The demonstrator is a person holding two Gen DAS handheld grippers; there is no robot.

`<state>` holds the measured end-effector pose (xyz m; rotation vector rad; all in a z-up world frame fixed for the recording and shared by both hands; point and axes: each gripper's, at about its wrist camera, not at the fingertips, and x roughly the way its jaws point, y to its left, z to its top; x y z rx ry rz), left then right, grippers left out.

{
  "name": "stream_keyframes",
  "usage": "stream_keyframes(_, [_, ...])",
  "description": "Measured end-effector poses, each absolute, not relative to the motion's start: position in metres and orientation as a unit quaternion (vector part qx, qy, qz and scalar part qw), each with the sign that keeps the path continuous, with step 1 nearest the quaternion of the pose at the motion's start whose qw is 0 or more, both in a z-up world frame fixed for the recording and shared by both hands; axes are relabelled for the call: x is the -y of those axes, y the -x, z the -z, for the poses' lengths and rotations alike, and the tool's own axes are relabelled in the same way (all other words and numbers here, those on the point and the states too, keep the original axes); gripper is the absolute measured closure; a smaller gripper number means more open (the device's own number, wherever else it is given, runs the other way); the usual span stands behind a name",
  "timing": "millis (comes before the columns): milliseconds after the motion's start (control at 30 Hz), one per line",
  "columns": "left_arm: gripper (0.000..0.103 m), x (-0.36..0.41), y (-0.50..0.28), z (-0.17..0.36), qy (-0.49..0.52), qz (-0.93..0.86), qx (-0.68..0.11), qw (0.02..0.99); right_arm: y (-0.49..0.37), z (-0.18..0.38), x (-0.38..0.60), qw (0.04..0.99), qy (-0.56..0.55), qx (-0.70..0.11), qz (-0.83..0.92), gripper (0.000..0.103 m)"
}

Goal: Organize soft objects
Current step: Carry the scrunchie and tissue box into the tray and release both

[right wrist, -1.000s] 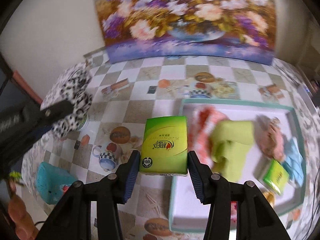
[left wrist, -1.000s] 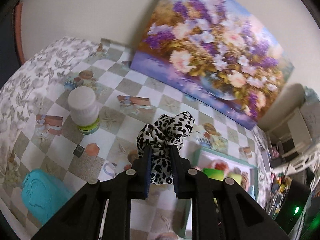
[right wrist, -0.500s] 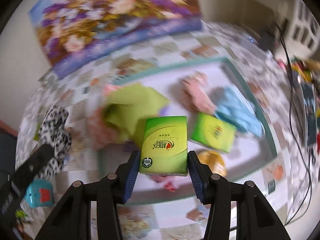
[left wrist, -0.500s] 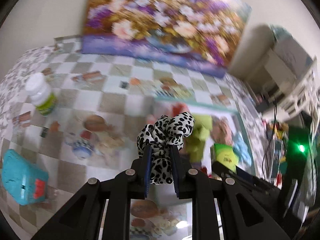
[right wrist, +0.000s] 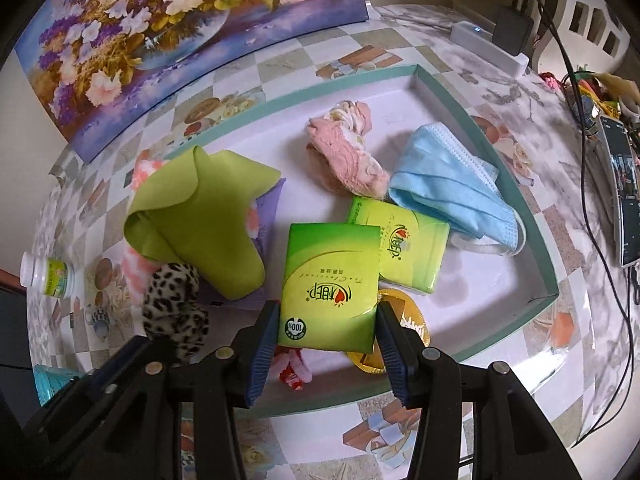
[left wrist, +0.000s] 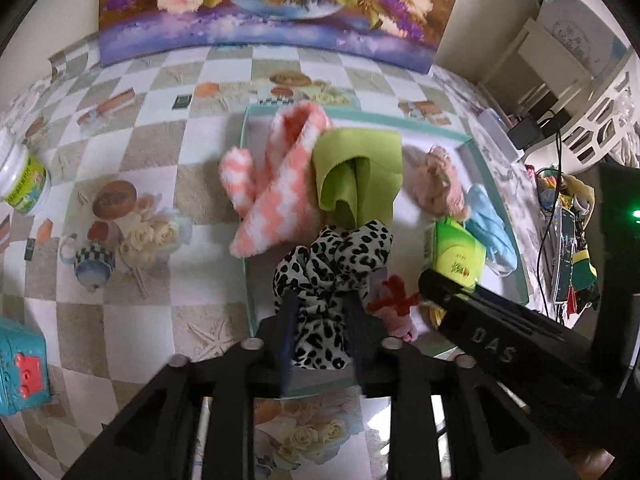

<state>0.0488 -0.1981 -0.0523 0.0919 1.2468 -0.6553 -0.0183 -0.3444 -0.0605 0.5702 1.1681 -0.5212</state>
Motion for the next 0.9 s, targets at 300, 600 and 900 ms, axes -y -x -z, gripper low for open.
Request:
stream_keyframes(300, [0.048,0.177,-0.052,0.031,0.012,0.301,-0.559,0.772,0.019,0.042,0.339,0.781,-0.251,-0.516,0.246,0.05])
stream_keyframes(600, [0.013,0.146,-0.056,0.027,-0.046,0.187,-0.523,0.83,0.02,0.041,0.316,0.788,-0.223,-0.523,0.237,0.027])
stream_keyframes(900, [0.012,0.112,-0.05,0.032,-0.059,0.135,-0.51,0.847,0.03,0.039,0.293,0.8,-0.193,-0.518,0.233,0.0])
